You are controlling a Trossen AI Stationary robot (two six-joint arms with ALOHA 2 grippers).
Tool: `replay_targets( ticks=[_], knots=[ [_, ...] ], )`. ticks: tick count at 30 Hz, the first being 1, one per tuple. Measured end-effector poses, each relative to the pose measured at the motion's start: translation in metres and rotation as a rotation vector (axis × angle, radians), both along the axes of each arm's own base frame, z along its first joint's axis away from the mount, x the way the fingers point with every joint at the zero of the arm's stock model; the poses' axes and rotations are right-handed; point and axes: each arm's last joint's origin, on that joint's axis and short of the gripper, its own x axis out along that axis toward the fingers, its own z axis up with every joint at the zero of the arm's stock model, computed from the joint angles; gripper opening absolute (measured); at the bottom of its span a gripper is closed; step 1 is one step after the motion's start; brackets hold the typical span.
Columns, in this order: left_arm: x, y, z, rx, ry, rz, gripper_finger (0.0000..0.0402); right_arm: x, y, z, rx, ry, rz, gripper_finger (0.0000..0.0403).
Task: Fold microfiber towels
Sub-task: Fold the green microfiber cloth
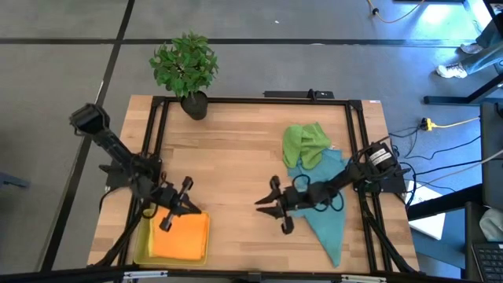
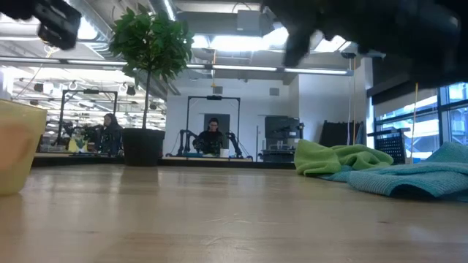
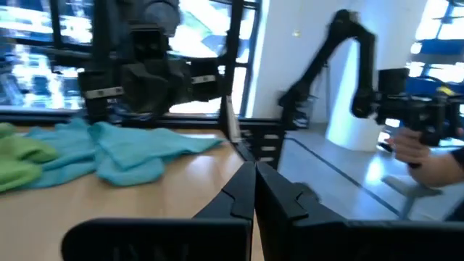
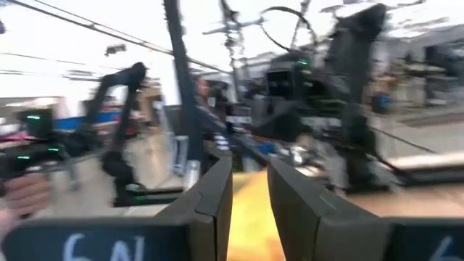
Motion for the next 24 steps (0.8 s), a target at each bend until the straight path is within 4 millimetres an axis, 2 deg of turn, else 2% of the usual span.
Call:
replay_targets(
  ticks=[4,13,24],
  knots=[
    [0.001,0.004,-0.002,-0.005,0.005,0.019,0.0001,-0.006,-0.004,-0.007,0.015,0.041,-0.101,0.0091],
    [-0.002,0.001,-0.002,0.003,0.002,-0.005,0.0006,0.001,-0.005,-0.002,-0.006,0.023,-0.122,0.0091],
    [0.008,0.014,0.006,0.161,-0.075,0.120,0.0007,0.014,-0.037,-0.008,0.057,0.085,-0.204,0.0091]
  ],
)
